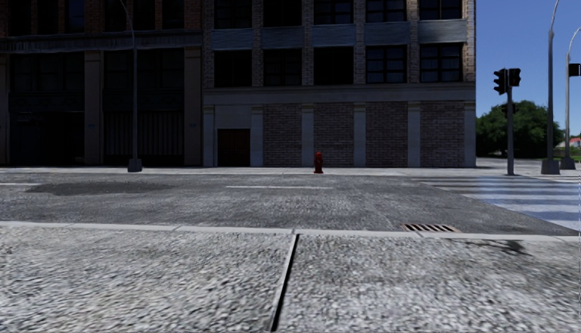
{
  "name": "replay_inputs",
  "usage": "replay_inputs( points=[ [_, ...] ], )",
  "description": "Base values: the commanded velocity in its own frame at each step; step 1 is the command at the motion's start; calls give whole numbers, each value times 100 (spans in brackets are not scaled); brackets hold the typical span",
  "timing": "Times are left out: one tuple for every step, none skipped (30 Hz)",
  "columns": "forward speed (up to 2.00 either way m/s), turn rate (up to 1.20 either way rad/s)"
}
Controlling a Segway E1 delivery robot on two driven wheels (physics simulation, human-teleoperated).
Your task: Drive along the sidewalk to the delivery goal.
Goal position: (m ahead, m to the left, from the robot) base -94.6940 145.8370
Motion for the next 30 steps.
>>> replay_inputs(
  points=[
    [158, 95],
    [158, 95],
    [158, 95],
    [159, 95],
    [159, 95],
    [159, 95],
    [159, 95],
    [159, 95],
    [159, 95],
    [159, 95],
    [159, 95],
    [160, 95],
    [171, 95],
    [171, 95],
    [200, 95],
    [200, 95],
    [200, 95],
    [200, 95],
    [200, 95],
    [200, 95],
    [200, 95],
    [200, 95],
    [200, 95],
    [200, 95],
    [200, 95],
    [200, 95],
    [200, 95],
    [200, 95],
    [200, 95],
    [200, 95]
  ],
)
